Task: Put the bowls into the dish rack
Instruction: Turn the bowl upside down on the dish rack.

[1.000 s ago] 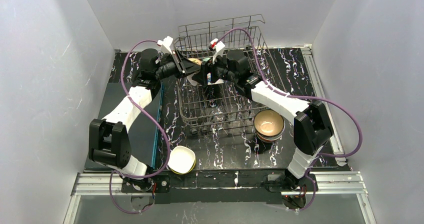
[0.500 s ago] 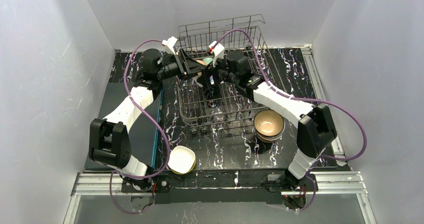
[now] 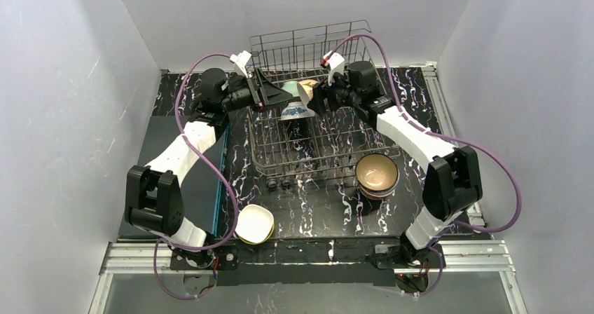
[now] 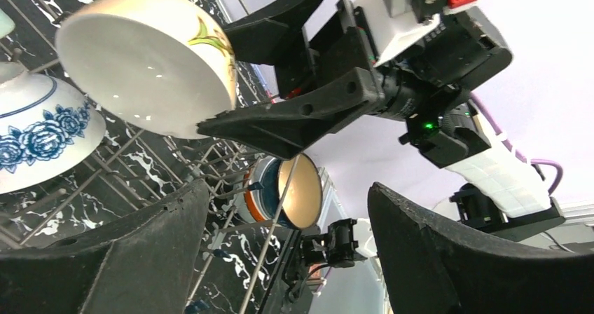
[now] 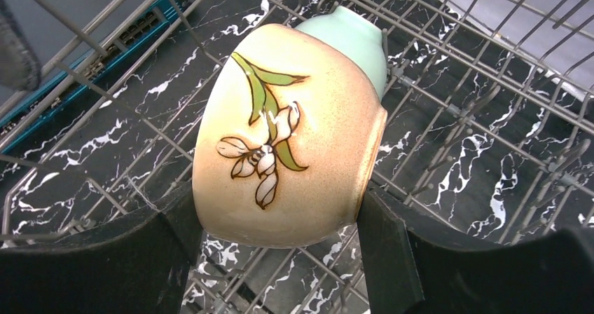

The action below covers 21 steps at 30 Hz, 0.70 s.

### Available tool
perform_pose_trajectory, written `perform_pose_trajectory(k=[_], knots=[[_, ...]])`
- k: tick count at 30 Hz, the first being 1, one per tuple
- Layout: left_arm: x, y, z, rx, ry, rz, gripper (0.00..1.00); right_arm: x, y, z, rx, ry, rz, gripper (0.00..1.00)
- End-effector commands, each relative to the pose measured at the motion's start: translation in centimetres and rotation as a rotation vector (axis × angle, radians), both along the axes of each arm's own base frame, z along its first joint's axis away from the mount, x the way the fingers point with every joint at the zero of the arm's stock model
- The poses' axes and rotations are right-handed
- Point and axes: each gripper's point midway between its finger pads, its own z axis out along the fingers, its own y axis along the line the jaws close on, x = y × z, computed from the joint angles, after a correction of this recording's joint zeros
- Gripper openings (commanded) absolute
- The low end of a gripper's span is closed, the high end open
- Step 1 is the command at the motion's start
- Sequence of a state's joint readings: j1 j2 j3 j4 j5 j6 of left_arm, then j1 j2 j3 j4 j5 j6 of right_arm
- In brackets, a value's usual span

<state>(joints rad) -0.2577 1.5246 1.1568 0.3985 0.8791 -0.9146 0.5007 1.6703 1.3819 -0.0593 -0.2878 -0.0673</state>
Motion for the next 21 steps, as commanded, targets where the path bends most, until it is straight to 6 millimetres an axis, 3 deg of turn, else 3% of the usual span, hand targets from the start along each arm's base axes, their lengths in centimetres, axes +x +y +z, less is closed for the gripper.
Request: perform_pose_trajectory(k=[1,5,14,21], knots=[[-0.4,0.2,1.3,0.034,-0.099,-0.024,0.82,-1.3,0.3,7.9,0.046,-0.268,0.114,0.01],[0.1,1.4,0.8,0.124,-0.128,0.035,0.85,-1.9,0.0,8.8,-0.019,-0.371,0.181,0.01],[2.4,6.9,-2.9,0.523,-0.128,0.281,0.93,-4.1,0.4,6.5,-0.168,-0.47,0.429,0.01],[3.0,9.0,-3.4,0.607,-0.149,0.394,0.96,-5.1,0.2,5.2,-0.287,-0.558,0.579,0.01]])
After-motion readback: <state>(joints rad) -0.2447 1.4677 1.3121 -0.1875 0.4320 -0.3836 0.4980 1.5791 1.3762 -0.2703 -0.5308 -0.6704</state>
